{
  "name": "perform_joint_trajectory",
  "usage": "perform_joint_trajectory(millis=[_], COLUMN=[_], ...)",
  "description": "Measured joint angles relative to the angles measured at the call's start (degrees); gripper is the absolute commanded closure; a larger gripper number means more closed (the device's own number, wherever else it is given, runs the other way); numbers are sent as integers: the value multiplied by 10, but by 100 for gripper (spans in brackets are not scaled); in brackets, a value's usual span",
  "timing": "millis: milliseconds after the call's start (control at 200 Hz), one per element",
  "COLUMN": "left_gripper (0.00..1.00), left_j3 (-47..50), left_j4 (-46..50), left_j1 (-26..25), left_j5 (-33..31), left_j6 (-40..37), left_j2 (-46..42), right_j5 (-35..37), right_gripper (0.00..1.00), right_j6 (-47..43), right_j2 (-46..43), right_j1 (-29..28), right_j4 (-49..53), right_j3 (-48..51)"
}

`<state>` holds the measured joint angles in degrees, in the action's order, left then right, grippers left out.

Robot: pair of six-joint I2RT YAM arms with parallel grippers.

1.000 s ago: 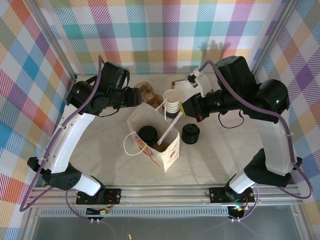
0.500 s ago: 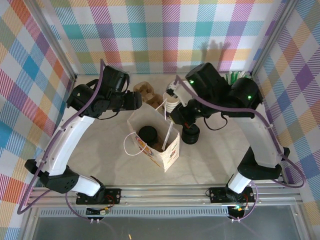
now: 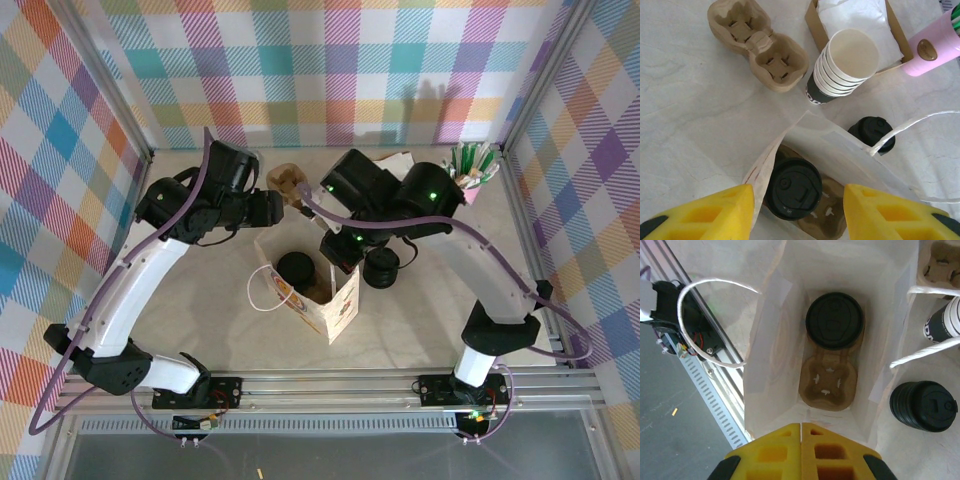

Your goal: Pack the takeout coffee

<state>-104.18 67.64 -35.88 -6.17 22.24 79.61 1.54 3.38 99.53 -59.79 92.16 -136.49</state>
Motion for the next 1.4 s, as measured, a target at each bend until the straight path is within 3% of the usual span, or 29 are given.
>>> perform_joint_trajectory(millis=[345,515,1015,1400], left_gripper=[50,50,49,49], left_j3=[5,11,21,12], left_j4=[-34,-40,-58,-63], left_j1=[0,0,0,0], left_j5=[-24,-25,-30,-45], left_j6=[-15,-20,-19,-22], left_j2=[0,0,2,16], right_j5=[11,10,-14,-25], right_gripper=[97,94,74,76], right_j6=[4,4,0,-9], right_j2=[5,-5,-52,-64], right_j1=[-12,-17,-22,-23], right_j4=[-2,-30,-80,-90], right_j3=[34,98,187,194])
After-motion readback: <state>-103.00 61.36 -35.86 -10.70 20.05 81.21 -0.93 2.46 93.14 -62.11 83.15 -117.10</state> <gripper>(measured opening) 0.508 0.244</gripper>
